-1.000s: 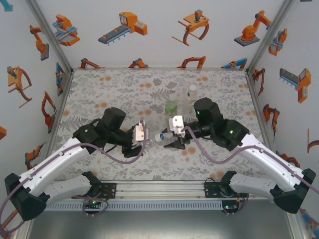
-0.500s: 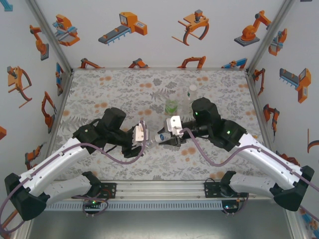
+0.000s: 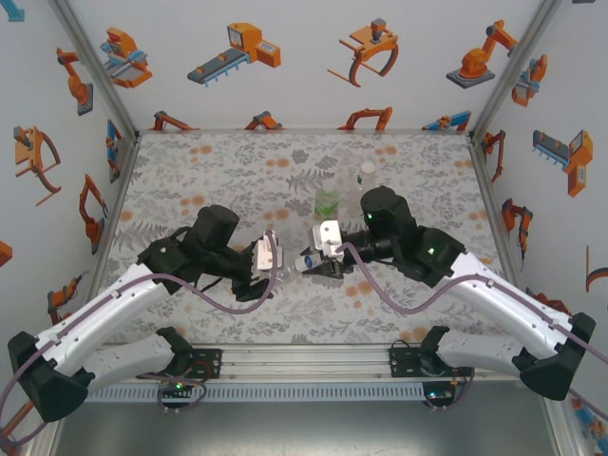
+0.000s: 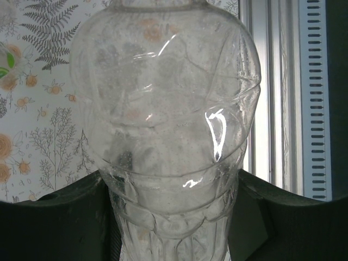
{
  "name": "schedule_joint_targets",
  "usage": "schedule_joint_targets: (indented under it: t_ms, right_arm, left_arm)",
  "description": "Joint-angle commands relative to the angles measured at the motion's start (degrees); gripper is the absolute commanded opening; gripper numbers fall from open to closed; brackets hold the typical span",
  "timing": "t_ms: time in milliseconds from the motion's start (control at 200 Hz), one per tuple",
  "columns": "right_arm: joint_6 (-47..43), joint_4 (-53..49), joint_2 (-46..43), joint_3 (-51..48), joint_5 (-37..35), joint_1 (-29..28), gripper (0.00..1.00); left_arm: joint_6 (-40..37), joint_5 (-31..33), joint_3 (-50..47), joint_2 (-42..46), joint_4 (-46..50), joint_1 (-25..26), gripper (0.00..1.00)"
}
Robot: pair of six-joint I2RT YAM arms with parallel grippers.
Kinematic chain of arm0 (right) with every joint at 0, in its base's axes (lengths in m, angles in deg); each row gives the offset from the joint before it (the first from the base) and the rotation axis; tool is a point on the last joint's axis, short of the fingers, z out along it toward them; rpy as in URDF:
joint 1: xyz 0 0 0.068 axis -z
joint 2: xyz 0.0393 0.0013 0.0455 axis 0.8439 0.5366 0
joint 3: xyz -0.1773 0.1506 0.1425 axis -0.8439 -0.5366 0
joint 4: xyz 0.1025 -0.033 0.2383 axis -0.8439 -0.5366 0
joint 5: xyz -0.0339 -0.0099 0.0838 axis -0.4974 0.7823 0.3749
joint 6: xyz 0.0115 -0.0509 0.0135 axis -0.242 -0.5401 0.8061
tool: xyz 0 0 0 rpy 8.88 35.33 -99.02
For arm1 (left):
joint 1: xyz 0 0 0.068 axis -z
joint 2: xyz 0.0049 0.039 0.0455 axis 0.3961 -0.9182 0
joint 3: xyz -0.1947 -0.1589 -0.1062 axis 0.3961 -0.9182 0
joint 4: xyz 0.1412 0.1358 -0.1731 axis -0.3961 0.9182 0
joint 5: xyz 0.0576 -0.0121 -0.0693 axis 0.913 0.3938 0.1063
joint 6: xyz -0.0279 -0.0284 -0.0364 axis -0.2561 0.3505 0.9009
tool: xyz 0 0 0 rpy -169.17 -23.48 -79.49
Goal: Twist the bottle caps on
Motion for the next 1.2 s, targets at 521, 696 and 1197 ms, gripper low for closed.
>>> schedule_joint_targets:
  t_ms: [521,696,1197]
  right_arm:
    - [43.51,13.22,-0.08,-0.98,-13.12,-0.54,0.00]
    - [64.56,13.81,3.72,2.56,-17.09,-0.54,0.00]
    - [68.98,11.66,3.38,5.39,-28.44,-0.94,0.44]
  left_arm:
    - [3.89,19.53,0.49,3.24,-6.95,0.10,0.00]
    - [4.73,27.62,-2.34,6.78,-11.63,0.10,0.00]
    - [5.91,27.99,-4.19,9.01,-13.00,0.10,0.00]
